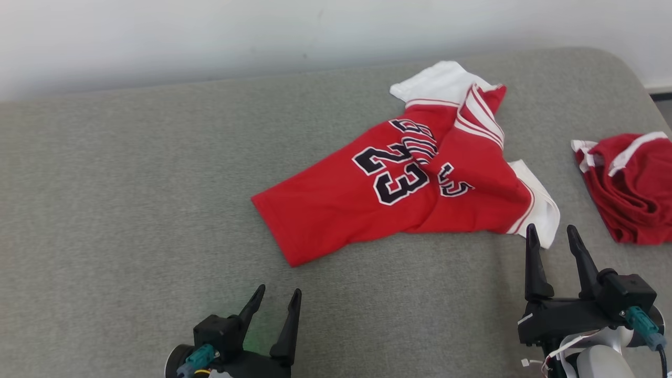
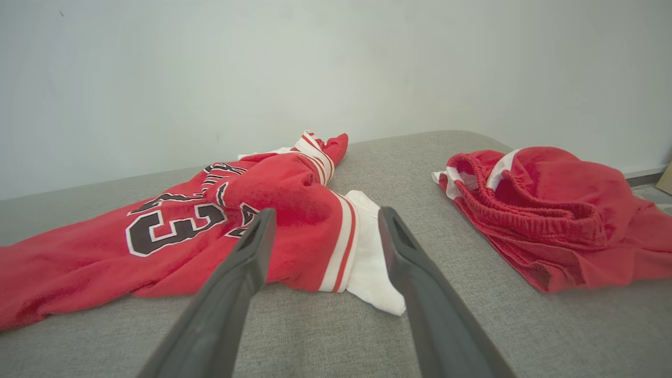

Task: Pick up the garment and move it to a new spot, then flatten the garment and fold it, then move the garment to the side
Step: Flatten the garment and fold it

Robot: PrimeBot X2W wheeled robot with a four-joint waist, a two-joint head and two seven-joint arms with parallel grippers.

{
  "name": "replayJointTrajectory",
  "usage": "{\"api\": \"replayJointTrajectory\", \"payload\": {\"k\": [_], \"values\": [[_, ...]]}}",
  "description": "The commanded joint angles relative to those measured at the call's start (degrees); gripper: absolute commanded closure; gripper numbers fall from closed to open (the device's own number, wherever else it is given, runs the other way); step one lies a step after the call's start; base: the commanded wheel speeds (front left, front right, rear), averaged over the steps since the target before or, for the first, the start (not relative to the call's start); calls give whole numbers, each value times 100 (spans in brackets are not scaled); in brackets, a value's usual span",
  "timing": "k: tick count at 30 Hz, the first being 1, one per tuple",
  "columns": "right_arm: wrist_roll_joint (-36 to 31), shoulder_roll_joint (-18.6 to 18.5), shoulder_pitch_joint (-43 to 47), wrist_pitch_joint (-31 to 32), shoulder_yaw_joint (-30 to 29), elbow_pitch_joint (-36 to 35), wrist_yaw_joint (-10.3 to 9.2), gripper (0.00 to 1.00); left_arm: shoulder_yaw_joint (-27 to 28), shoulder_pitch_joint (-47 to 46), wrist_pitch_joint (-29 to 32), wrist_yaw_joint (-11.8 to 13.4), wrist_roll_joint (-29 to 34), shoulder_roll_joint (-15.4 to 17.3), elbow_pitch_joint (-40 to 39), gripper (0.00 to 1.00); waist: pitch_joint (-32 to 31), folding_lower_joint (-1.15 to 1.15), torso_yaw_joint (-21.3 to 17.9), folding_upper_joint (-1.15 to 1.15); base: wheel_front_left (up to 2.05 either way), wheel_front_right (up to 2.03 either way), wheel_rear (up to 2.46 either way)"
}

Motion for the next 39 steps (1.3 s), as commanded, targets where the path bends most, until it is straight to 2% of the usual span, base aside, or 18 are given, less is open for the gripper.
{"api": "replayJointTrajectory", "payload": {"k": [1, 12, 13, 14, 15, 16, 24, 27, 37, 39], "values": [[53, -27, -76, 3, 30, 3, -12, 0, -33, -164, -19, 8, -98, 15, 190, 0, 244, 0, -253, 0, 0, 0, 0], [133, -69, -205, 3, 35, 57, -12, 0, 56, -555, -17, 6, 1, 12, 514, 0, 512, 0, -614, 0, 0, 0, 0], [137, -64, -205, 3, 42, 59, -12, 0, 63, -558, -16, 6, -2, 11, 510, 5, 522, 0, -627, 0, 0, 0, 0], [144, -56, -206, 3, 44, 63, -12, 0, 63, -559, -13, 5, 19, 7, 487, 54, 531, 0, -638, 0, 0, 0, 0], [147, -47, -206, 3, 43, 61, -12, 0, 73, -556, -12, 5, 72, 6, 467, 69, 536, 0, -647, 0, 0, 0, 0], [147, -39, -206, 3, 45, 57, -12, 0, 70, -546, -12, 4, 112, 3, 454, 100, 539, 0, -651, 0, 0, 0, 0], [180, 14, -215, 2, 52, 67, -12, 0, 171, -437, -18, 7, 368, 31, 34, 100, 479, 0, -537, 0, 0, 0, 0], [192, 41, -207, 2, 59, 91, -12, 0, 180, -425, -18, 7, 412, 51, -351, 100, 411, 0, -457, 0, 0, 0, 0], [208, 151, 35, 2, -66, 254, -12, 0, 119, -737, -18, 7, 746, 308, -2843, 100, -154, 0, -25, 0, 0, 0, 0], [208, 172, 57, 2, -68, 270, -12, 0, 200, -793, -18, 7, 750, 356, -3073, 100, -237, 0, 36, 0, 0, 0, 0]]}}
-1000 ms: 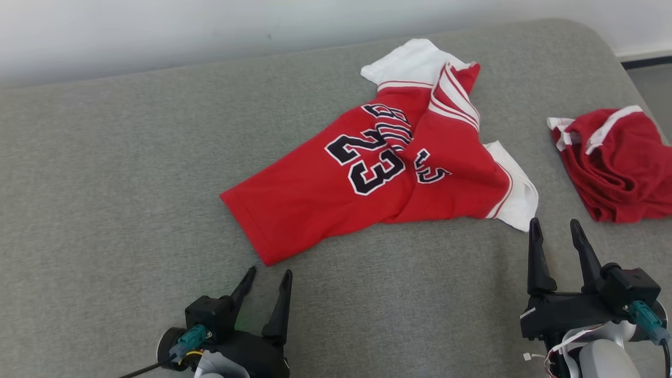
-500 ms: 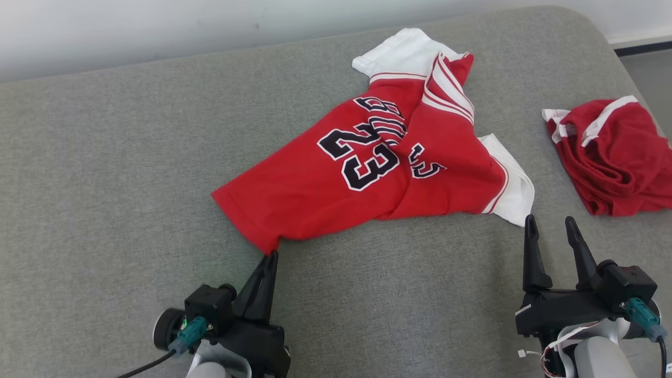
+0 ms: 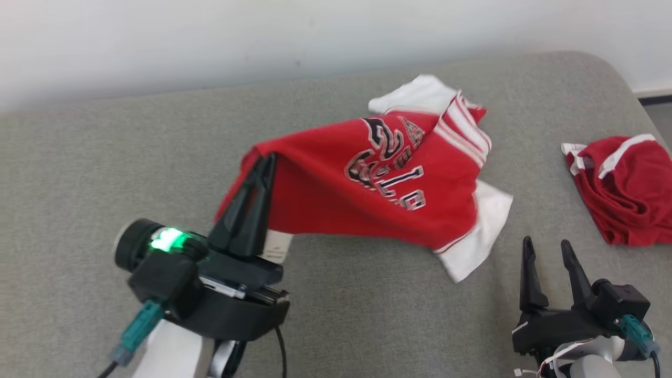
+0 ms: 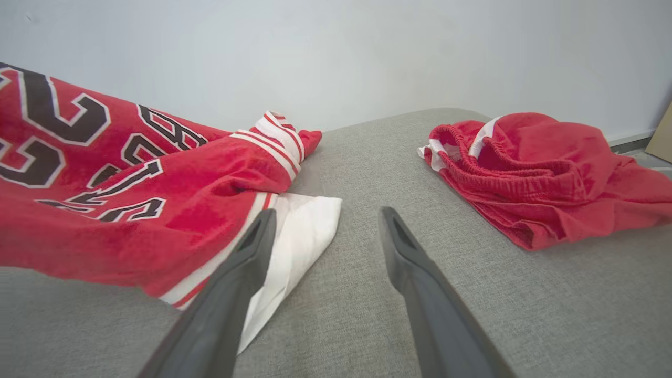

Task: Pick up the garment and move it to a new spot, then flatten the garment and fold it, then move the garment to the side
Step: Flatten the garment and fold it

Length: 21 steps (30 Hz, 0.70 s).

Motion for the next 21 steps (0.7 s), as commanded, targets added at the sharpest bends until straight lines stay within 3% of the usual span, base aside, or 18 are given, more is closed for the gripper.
{"api": "replayJointTrajectory", "payload": {"k": [1, 7, 17, 18, 19, 20, 21], "values": [[-3, 33, 64, 2, -1, 2, -12, 0, 93, -71, -18, 8, 20, 67, -112, 100, -203, 0, 186, 0, 0, 0, 0], [26, 77, 58, 2, 19, 12, -12, 0, 349, -35, -18, 8, 88, 301, 67, 100, -180, 0, 167, 0, 0, 0, 0], [57, 44, -182, 2, 120, 43, -12, 0, 1131, -591, -18, 142, 260, 394, 2581, 100, 426, 0, -270, 0, 0, 0, 0], [68, 32, -208, 2, 118, 48, -12, 0, 1219, -674, -18, 158, 235, 377, 2795, 93, 488, 0, -306, 0, 0, 0, 0], [75, 22, -236, 2, 113, 41, -12, 0, 1282, -781, -18, 201, 273, 376, 2953, 43, 525, 0, -328, 0, 0, 0, 0], [76, 17, -253, 2, 108, 45, -12, 0, 1360, -838, -18, 252, 289, 363, 3155, 2, 565, 0, -350, 0, 0, 0, 0], [80, 8, -262, 2, 98, 53, -12, 0, 1428, -874, -18, 303, 291, 326, 3321, 0, 586, 0, -359, 0, 0, 0, 0]]}}
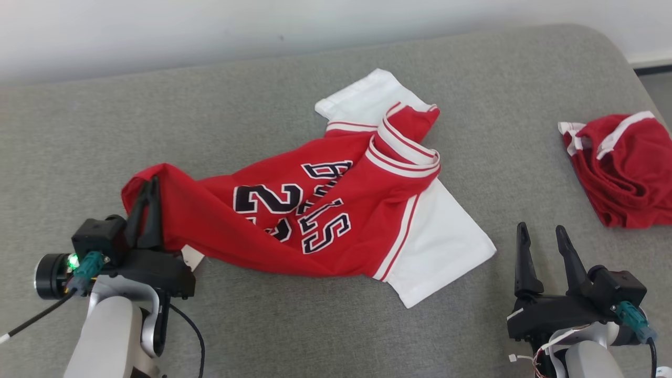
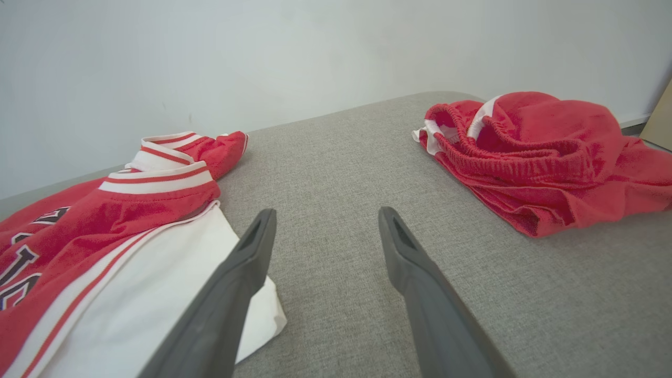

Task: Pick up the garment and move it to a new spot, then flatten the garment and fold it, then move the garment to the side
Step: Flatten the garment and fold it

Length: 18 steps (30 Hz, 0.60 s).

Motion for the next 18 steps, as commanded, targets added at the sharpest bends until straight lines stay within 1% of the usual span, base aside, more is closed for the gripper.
{"api": "replayJointTrajectory", "payload": {"k": [1, 3, 8, 14, 18], "values": [[32, -22, -49, 2, -3, 7, -12, 0, 104, -133, -18, 80, 68, -51, 140, 0, 229, 0, -198, 0, 0, 0, 0], [21, -22, -62, 2, -27, 2, -12, 0, 230, -173, -18, 174, 80, -109, 260, 0, 235, 0, -180, 0, 0, 0, 0], [-21, -14, -51, 2, -50, 4, -12, 0, 399, -69, -18, 203, 163, -240, 222, 0, 179, 0, -50, 0, 0, 0, 0], [-8, -51, -89, 2, 4, 11, -12, 0, 493, 167, -18, 51, 252, -409, 154, 0, 130, 0, 192, 0, 0, 0, 0], [-27, -58, -105, 2, 59, 15, -12, 0, 504, 254, -18, -51, 263, -491, 268, 0, 141, 0, 271, 0, 0, 0, 0]]}}
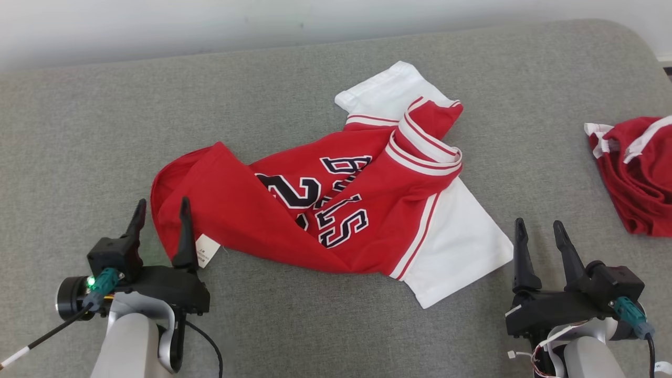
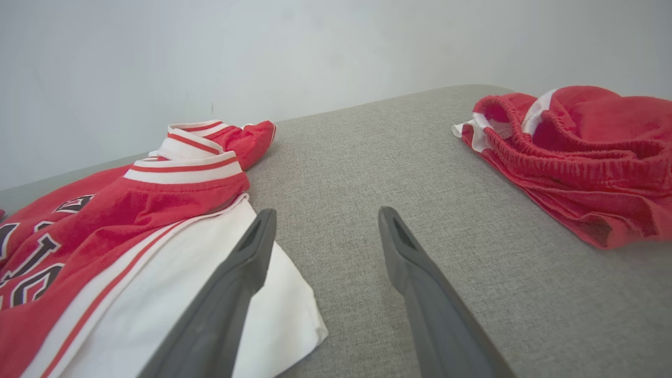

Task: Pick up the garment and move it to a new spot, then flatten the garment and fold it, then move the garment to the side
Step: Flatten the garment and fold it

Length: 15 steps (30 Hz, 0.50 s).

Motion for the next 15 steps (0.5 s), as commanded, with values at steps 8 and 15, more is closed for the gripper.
{"api": "replayJointTrajectory", "payload": {"k": [8, 15], "values": [[36, -102, -57, 2, 48, -8, -12, 0, -24, 3, -18, -147, 11, -72, 273, 0, 106, 0, -19, 0, 0, 0, 0], [36, -126, 20, 2, -3, -37, -12, 0, 53, 105, -18, -185, -61, -145, 424, 0, 140, 0, -61, 0, 0, 0, 0]]}}
